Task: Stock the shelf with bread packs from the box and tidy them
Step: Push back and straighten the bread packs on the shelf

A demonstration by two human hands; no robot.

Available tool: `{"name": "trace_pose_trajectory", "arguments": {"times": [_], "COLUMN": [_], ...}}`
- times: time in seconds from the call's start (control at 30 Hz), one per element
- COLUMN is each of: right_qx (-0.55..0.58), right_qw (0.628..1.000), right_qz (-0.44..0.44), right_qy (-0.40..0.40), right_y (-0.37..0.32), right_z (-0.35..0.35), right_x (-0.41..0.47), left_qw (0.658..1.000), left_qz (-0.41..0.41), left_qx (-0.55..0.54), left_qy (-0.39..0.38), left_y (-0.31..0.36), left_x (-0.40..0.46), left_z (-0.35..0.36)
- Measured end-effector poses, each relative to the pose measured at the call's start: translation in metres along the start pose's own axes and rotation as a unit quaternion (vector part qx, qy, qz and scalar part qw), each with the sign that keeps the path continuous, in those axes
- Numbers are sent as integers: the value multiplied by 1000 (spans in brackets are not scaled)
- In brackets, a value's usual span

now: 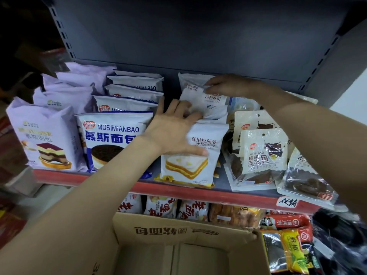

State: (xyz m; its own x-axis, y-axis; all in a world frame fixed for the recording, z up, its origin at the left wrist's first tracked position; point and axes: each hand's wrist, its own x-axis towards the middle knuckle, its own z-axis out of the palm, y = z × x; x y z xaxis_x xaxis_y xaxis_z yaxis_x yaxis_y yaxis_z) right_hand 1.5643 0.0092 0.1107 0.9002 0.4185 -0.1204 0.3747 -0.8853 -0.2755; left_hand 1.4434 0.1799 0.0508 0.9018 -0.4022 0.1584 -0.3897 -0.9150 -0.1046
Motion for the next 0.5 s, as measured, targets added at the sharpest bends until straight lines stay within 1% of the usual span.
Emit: {"name": "trace_pose_trajectory", "arguments": {"times": [0.1, 0.13, 0.2, 0.27, 0.33, 0.37, 0.43, 0.5], "right_qx": [38, 46, 65, 111, 177, 224, 300, 313], "right_qw": [999, 999, 998, 993, 983, 974, 954, 948], "right_qz": [-16, -17, -17, -20, -23, -20, -7, 8], "right_qy": [-9, -2, -1, -26, -44, -38, 12, 62], "right_y": [-13, -16, -20, -19, -15, -11, 0, 10], "right_z": [-4, -5, -5, -5, -6, -6, -8, -7], "right_x": [-24, -30, -40, -44, -45, -44, -39, -30], "left_qw": [999, 999, 999, 998, 999, 999, 1000, 999], "left_qz": [17, 24, 32, 26, 21, 16, -4, -28], "left_qx": [16, 22, 34, 26, 1, -2, 9, 46], "left_qy": [40, 33, -4, -42, -39, -28, -12, -6], "left_y": [1, 1, 2, 3, 2, 2, 2, 2], "left_x": [3, 5, 11, 14, 12, 8, 1, -5], "left_z": [-2, -5, -12, -17, -18, -17, -15, -16]}}
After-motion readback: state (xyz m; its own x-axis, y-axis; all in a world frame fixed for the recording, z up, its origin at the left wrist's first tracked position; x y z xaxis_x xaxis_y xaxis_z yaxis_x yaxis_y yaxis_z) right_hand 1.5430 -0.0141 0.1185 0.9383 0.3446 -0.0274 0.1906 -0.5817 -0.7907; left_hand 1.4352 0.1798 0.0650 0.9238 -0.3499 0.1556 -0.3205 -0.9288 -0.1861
